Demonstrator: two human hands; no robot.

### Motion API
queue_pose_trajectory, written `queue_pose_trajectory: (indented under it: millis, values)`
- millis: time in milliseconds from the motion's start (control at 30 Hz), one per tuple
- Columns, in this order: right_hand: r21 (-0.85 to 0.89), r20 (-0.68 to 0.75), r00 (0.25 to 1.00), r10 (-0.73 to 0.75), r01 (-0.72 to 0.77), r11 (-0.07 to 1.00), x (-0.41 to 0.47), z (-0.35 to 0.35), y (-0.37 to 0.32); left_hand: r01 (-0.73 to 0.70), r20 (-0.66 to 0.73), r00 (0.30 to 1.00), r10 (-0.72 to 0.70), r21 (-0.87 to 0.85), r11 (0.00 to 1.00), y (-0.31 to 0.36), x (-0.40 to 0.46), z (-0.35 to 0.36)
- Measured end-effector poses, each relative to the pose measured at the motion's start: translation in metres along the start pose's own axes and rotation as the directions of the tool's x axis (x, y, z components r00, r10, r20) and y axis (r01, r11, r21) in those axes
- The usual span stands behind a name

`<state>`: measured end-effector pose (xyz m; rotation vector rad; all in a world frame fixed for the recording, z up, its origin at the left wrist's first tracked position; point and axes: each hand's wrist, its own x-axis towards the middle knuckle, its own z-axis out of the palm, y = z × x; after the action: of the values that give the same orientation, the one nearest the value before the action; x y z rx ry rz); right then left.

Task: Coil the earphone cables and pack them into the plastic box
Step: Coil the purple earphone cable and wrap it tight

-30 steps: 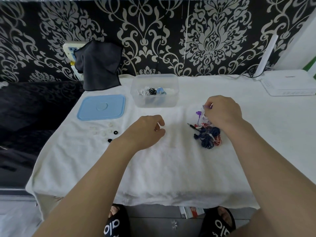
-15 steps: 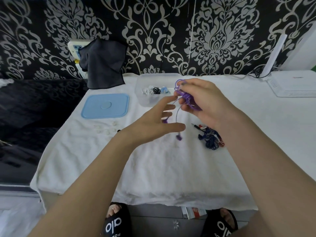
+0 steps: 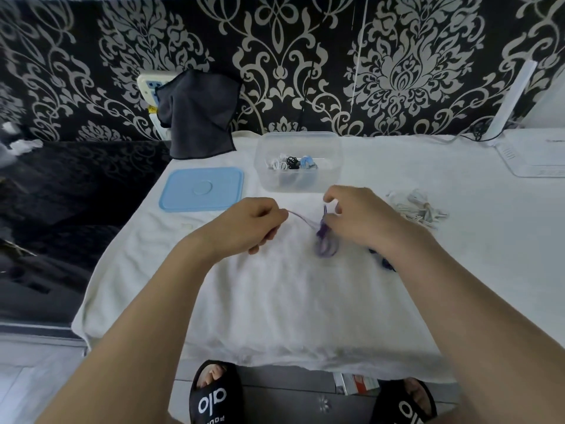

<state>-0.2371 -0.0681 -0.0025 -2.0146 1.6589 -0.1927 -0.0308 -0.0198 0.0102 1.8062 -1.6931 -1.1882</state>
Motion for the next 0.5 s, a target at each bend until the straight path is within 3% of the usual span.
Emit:
queue_pose_trajectory:
  millis: [33,67,100,167,233,300,500]
  values:
    - [-0.14,-0.017,0.998,-0.064,0.061,0.988,-0.001,0.004,-0.004,0.003,0.001,1.0,-0.003,0.008,1.0,-0.001,0.0,-0.002]
    - [-0.172,-0.058,0.99,-0.126,0.114,0.978,-0.003,0.007,-0.011,0.007,0.011,1.0,-0.007,0.02,1.0,-0.001,0.001,-0.003]
    - [-0.143,-0.108,0.976,-0.191,0.175,0.974,-0.005,0.009,-0.017,0.007,0.02,1.0,-0.008,0.034,0.999,-0.002,0.001,-0.004]
    - [0.074,-0.148,0.954,-0.26,0.273,0.959,-0.005,0.013,-0.027,-0.01,0.014,1.0,0.009,0.056,0.998,-0.001,0.0,-0.007]
    - [0.351,0.009,0.972,-0.233,0.215,0.911,-0.003,0.018,-0.036,-0.023,-0.013,1.0,0.024,0.066,0.998,-0.001,0.0,-0.009]
    - [0.428,0.16,0.963,-0.219,0.132,0.894,-0.001,0.024,-0.038,-0.016,-0.039,0.999,0.019,0.07,0.997,-0.003,0.0,-0.012]
    - [0.557,0.15,0.973,-0.175,0.063,0.828,0.006,0.026,-0.04,-0.056,-0.131,0.989,0.069,0.098,0.994,-0.016,0.001,-0.02]
